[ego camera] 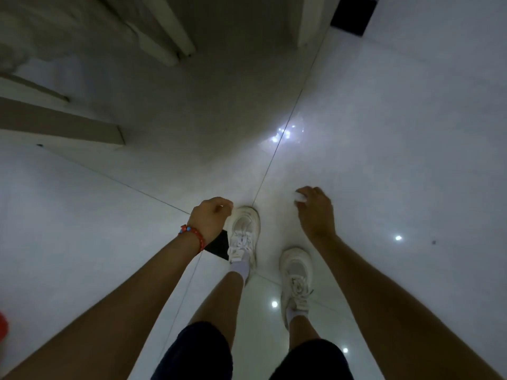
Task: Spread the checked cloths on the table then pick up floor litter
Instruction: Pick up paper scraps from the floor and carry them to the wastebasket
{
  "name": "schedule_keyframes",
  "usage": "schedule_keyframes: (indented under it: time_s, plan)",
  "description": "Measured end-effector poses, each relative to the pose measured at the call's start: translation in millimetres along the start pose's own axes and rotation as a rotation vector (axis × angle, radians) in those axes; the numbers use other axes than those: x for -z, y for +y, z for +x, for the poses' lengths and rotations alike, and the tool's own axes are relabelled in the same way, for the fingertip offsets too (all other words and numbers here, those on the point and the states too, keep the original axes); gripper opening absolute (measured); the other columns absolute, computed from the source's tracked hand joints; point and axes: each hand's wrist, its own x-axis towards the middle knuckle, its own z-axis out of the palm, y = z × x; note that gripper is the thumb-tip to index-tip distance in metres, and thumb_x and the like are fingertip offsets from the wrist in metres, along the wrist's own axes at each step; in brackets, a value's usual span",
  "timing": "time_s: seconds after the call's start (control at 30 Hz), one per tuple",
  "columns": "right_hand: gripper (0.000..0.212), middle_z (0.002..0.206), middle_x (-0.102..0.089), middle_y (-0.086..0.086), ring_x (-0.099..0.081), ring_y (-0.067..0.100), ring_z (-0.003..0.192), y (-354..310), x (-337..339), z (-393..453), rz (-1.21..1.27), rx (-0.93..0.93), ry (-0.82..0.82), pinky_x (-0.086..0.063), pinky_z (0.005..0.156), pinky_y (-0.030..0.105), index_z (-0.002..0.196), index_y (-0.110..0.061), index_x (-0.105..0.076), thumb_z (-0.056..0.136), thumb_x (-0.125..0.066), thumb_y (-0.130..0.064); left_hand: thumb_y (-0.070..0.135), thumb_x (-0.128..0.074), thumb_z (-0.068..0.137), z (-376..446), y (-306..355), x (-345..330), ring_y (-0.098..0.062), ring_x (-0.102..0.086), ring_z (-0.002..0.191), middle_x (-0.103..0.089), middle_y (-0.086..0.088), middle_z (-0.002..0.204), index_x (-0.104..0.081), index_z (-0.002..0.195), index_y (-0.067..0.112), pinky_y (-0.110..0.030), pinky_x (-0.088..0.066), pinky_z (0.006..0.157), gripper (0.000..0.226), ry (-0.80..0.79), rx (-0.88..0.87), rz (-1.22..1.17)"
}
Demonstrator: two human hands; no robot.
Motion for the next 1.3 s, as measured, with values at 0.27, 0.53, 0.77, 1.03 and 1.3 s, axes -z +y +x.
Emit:
schedule_keyframes:
  time_s: [0.27,0.53,0.77,1.03,1.3]
  plan:
    - [0.020,0.100,-0.066,0.024,-0.062,0.033,0.095,-100,93,-134,0.221,0.106,0.037,-0.048,0.086,0.034,0.101,0.003,-0.067,0.089,-0.052,0.002,0.018,-0.048,0.093,-157,24,59,-0.025,-0.060,0.103,-0.067,-0.010,0.109,-0.065,0.106,0.009,-0.021,-0.039,0.085,0.023,0.097,-0.026,-0.111]
    - [0.023,0.104,-0.064,0.021,-0.062,0.032,0.095,-148,179,-255,0.209,0.087,-0.072,-0.051,0.089,0.042,0.106,0.001,-0.064,0.089,-0.048,0.001,0.016,-0.045,0.094,-326,1,107,-0.023,-0.057,0.094,-0.064,-0.017,0.108,-0.060,0.112,0.002,-0.033,-0.044,0.082,0.028,0.227,0.177,-0.612]
    - [0.013,0.084,-0.064,0.009,-0.064,0.032,0.087,-190,198,-321,0.184,0.087,-0.140,-0.046,0.071,0.023,0.091,-0.006,-0.064,0.088,-0.053,-0.001,0.016,-0.045,0.094,-446,-56,145,-0.026,-0.058,0.092,-0.063,-0.015,0.101,-0.060,0.111,0.002,-0.034,-0.044,0.082,0.028,0.414,0.239,-0.862]
    - [0.016,0.086,-0.065,0.012,-0.066,0.026,0.075,-258,160,-367,-0.067,0.250,-0.308,-0.043,0.059,0.019,0.093,-0.001,-0.065,0.087,-0.050,-0.001,0.015,-0.043,0.095,-536,-172,122,-0.027,-0.056,0.095,-0.061,-0.025,0.116,-0.058,0.114,-0.001,-0.038,-0.043,0.086,0.029,0.537,0.402,-1.095]
    - [0.016,0.089,-0.068,0.019,-0.055,0.013,0.061,-316,68,-432,-0.313,0.409,-0.358,-0.037,0.054,0.020,0.097,0.002,-0.064,0.088,-0.053,-0.005,0.015,-0.045,0.094,-594,-285,92,-0.027,-0.055,0.097,-0.060,-0.024,0.118,-0.057,0.115,-0.001,-0.039,-0.042,0.093,0.029,0.572,0.494,-1.419]
